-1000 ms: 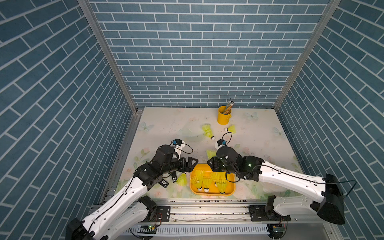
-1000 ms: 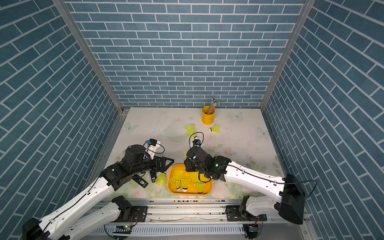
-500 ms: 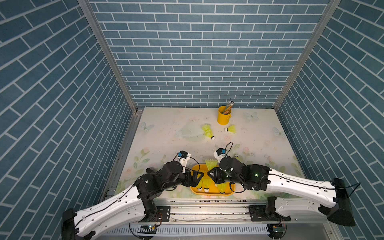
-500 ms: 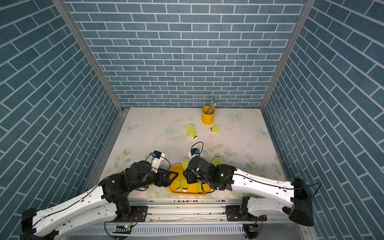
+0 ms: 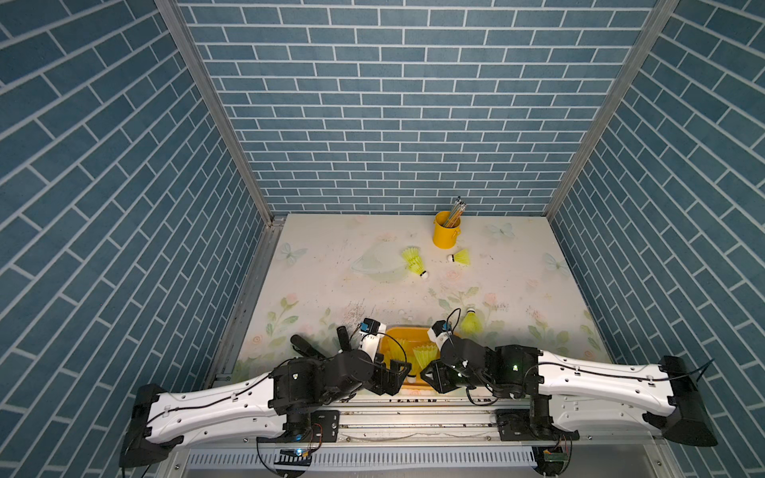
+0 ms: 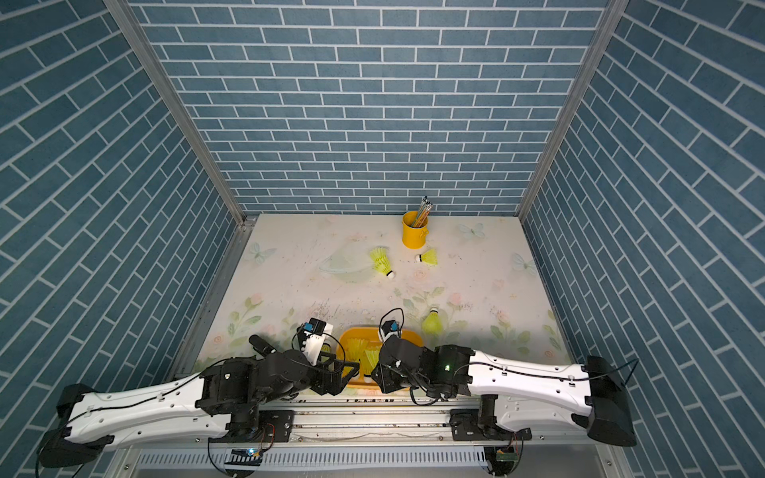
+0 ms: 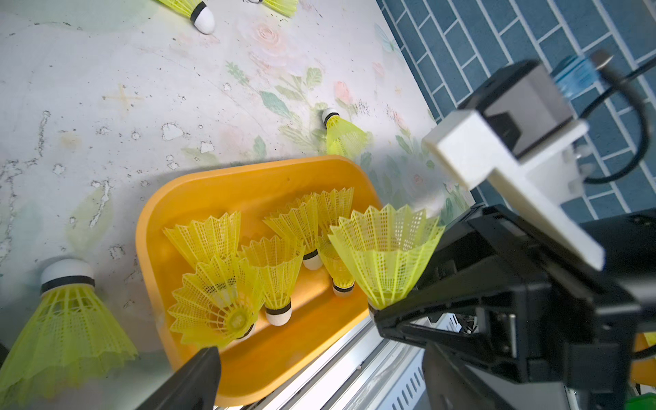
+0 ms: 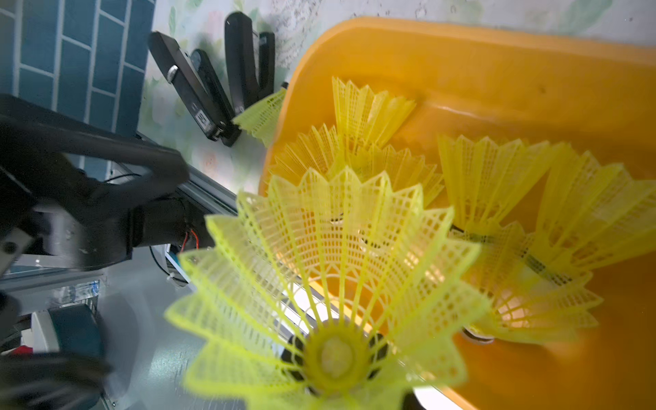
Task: Put the shuttlecocks into the storage box
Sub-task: Place the shuttlecock in the storage box.
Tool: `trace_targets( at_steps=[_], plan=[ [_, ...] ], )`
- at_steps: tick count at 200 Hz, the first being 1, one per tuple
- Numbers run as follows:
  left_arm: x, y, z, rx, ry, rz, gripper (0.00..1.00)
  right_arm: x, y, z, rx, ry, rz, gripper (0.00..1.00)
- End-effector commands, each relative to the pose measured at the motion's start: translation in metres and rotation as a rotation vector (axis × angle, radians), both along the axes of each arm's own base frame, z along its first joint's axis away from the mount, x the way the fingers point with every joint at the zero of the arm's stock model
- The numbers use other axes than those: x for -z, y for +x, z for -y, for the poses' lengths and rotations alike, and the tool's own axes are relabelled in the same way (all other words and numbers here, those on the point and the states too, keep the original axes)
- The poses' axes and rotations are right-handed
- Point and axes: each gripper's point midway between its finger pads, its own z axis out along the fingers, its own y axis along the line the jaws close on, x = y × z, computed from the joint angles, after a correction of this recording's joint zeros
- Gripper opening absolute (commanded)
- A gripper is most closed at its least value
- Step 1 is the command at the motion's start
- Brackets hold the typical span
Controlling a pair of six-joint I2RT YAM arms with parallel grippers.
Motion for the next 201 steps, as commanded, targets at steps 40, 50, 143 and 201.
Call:
trace_targets(
  at_steps=[40, 50, 143, 201],
  plan=[
    [0.015, -0.006, 0.005, -0.007, 0.038, 0.01, 0.95, 0.018, -0.008, 0.005, 0.024, -0.015, -0.056, 0.05],
    [0.017, -0.008, 0.007, 0.0, 0.04, 0.007, 0.95, 0.017, -0.008, 0.005, 0.025, -0.013, -0.058, 0.05],
    [0.028, -0.017, 0.01, 0.009, 0.039, -0.019, 0.95, 0.026, -0.002, 0.006, 0.047, -0.055, -0.059, 0.07],
    [0.029, -0.02, 0.014, 0.016, 0.035, -0.028, 0.95, 0.03, 0.001, 0.009, 0.063, -0.072, -0.066, 0.11]
  ],
)
